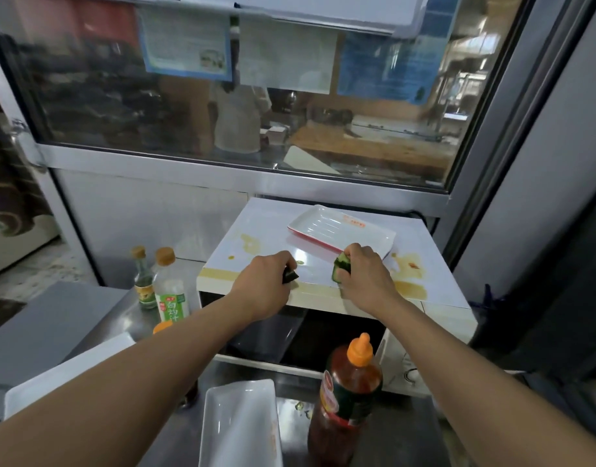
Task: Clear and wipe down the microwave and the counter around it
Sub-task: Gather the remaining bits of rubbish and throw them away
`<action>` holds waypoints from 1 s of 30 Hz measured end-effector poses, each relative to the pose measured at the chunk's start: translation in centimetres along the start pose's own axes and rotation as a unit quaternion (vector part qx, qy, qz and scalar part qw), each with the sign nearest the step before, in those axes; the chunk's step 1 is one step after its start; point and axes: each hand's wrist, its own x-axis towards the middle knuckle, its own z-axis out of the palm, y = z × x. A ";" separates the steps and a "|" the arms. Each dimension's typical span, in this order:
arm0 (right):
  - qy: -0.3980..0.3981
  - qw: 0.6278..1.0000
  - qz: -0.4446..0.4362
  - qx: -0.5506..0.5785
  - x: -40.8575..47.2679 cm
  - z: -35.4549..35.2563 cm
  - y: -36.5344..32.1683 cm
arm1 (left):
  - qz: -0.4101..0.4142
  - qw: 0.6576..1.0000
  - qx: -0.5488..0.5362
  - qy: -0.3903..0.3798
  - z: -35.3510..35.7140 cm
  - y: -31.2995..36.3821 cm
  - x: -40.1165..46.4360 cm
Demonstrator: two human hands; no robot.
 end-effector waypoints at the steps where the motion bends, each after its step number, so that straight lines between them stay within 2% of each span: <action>1: -0.002 1.000 -0.005 -0.011 0.0 0.2 0.1 | 0.000 1.000 -0.002 -0.002 0.1 -0.1 0.0; 7: -0.002 0.995 -0.023 -0.093 0.2 1.4 0.2 | 0.008 1.000 0.002 -0.004 0.4 -0.5 -0.1; 17: 0.016 0.996 -0.021 -0.088 1.0 2.2 -0.3 | 0.003 1.000 0.008 -0.006 0.4 -1.0 0.1; 26: 0.017 0.987 -0.060 -0.146 0.5 2.4 -0.2 | 0.010 1.000 0.004 -0.008 0.5 -0.9 0.1; 30: 0.014 0.991 -0.056 -0.122 0.5 2.5 -0.2 | 0.009 1.000 0.004 -0.011 0.6 -0.8 0.1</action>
